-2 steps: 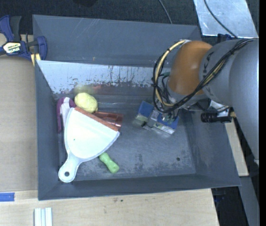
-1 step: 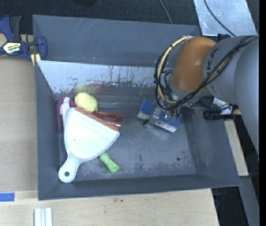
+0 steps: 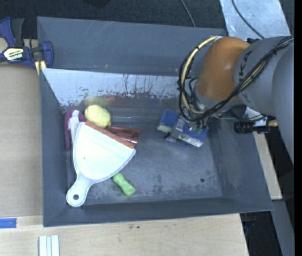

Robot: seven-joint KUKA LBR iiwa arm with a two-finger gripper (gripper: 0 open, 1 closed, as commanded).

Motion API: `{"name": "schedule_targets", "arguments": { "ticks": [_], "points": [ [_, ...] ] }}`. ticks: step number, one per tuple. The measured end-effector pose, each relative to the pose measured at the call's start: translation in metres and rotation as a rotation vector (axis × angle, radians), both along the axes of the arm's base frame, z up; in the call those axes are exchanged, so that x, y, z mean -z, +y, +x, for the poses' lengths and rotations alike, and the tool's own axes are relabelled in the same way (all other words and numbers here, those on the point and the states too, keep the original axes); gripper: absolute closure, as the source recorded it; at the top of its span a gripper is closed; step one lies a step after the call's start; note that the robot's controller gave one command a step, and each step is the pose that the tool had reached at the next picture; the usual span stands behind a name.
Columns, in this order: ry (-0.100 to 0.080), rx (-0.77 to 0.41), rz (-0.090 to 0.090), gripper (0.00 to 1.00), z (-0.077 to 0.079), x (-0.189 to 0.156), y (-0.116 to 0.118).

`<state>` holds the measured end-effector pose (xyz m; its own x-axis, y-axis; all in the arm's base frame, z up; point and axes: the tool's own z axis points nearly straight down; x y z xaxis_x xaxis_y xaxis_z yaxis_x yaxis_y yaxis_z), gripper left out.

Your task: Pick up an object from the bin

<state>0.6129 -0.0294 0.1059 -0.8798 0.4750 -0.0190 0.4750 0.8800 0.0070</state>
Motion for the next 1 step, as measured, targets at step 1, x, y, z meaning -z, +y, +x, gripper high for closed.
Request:
{"name": "schedule_targets", "arguments": {
  "ticks": [1],
  "points": [
    [-0.002, -0.002, 0.0, 1.0, 0.0002, -0.0137, -0.0003]
  ]
}}
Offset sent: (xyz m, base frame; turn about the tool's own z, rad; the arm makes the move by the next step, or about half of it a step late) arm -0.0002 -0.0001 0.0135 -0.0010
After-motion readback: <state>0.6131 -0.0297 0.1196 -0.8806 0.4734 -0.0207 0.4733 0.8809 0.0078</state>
